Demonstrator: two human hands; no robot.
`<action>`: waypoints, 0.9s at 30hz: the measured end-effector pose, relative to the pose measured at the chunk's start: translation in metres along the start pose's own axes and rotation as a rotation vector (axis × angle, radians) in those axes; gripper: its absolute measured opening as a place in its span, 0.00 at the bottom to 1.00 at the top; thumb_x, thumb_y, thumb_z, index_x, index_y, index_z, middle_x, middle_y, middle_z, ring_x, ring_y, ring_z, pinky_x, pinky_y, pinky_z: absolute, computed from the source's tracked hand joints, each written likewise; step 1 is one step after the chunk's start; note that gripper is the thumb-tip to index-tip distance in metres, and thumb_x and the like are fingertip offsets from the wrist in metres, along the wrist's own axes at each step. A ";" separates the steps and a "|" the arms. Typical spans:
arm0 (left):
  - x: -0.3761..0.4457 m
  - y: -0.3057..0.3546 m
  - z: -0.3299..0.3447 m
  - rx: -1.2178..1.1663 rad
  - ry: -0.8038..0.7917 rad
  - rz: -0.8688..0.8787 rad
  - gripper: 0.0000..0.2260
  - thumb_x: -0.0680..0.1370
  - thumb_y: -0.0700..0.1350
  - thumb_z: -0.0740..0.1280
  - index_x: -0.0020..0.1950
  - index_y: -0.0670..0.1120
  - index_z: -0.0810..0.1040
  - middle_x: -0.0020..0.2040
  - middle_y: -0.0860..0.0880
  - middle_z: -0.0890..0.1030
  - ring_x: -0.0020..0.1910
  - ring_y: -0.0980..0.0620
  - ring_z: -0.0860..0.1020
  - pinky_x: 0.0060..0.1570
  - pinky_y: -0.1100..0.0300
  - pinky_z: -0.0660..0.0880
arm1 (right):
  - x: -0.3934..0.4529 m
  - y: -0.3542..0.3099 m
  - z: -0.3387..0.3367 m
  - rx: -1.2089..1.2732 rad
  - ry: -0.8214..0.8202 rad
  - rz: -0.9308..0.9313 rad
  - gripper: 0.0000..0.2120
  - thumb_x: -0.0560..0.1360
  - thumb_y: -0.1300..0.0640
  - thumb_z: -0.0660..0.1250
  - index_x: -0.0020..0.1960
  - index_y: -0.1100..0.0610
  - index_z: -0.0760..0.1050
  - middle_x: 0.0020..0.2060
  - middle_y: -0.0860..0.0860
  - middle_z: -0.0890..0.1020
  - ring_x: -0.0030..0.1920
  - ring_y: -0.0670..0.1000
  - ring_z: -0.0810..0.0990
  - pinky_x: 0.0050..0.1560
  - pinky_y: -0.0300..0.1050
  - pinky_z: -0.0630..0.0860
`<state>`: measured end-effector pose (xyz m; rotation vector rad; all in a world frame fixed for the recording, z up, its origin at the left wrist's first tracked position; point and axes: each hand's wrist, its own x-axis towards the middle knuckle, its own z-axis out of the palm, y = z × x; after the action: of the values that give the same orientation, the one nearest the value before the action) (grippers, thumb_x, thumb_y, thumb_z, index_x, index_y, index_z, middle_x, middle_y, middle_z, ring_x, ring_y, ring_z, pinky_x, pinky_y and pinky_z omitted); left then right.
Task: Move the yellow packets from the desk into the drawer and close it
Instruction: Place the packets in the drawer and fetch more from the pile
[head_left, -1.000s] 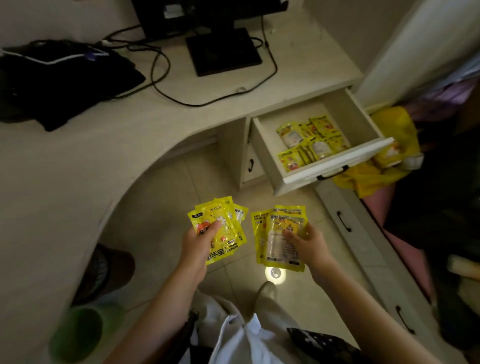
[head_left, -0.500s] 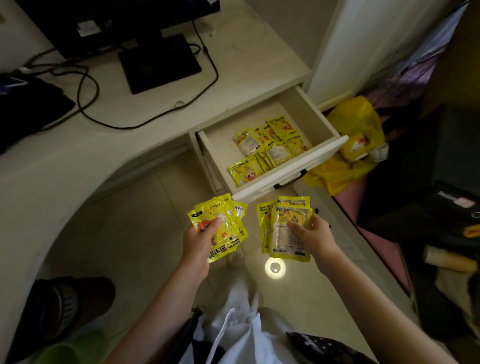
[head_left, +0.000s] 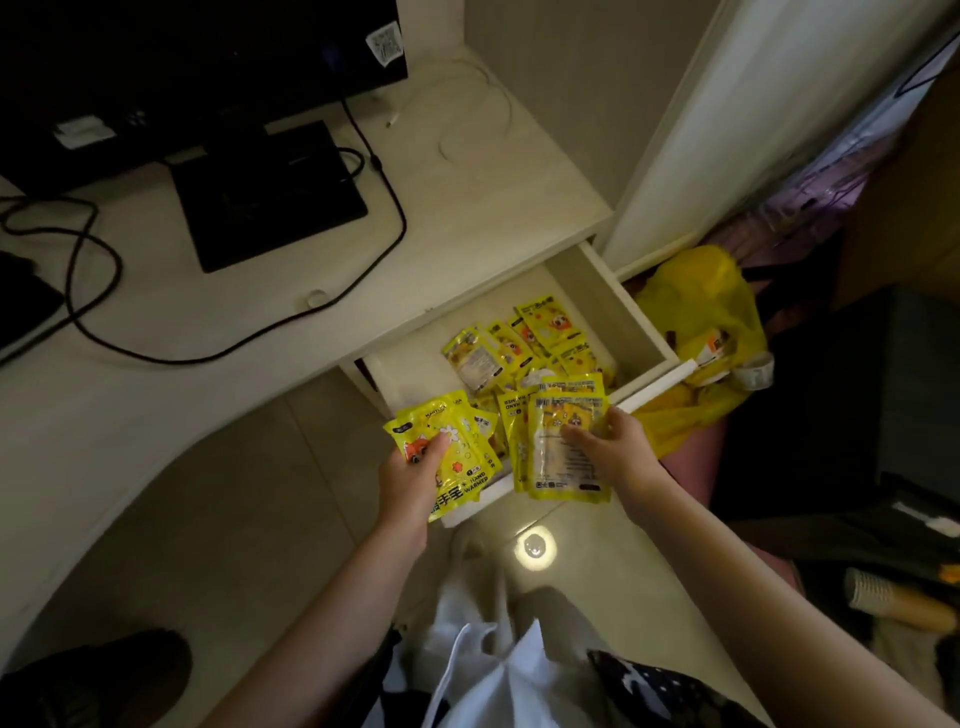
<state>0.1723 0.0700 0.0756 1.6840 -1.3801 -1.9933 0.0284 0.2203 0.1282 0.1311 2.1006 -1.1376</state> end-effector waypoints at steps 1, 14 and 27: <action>0.007 0.003 0.006 0.021 0.014 0.001 0.04 0.74 0.48 0.71 0.44 0.50 0.78 0.47 0.47 0.83 0.49 0.45 0.82 0.53 0.47 0.79 | 0.011 -0.008 0.001 -0.029 -0.009 0.009 0.10 0.75 0.56 0.68 0.53 0.53 0.68 0.49 0.52 0.80 0.45 0.52 0.83 0.42 0.47 0.81; 0.077 0.022 0.071 0.009 0.220 -0.169 0.19 0.77 0.51 0.67 0.61 0.40 0.74 0.56 0.42 0.78 0.51 0.44 0.76 0.48 0.57 0.69 | 0.139 -0.061 0.009 -0.390 -0.194 0.015 0.28 0.76 0.53 0.67 0.71 0.61 0.62 0.61 0.57 0.76 0.58 0.57 0.78 0.50 0.48 0.78; 0.158 0.011 0.087 0.043 0.361 -0.281 0.20 0.75 0.51 0.70 0.61 0.41 0.75 0.55 0.41 0.80 0.51 0.43 0.79 0.55 0.50 0.76 | 0.228 -0.056 0.070 -0.609 -0.340 -0.080 0.23 0.77 0.57 0.65 0.70 0.61 0.64 0.58 0.57 0.76 0.60 0.59 0.76 0.48 0.48 0.74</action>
<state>0.0405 0.0055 -0.0302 2.2267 -1.1179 -1.6737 -0.1214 0.0785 -0.0033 -0.4075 2.0529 -0.4750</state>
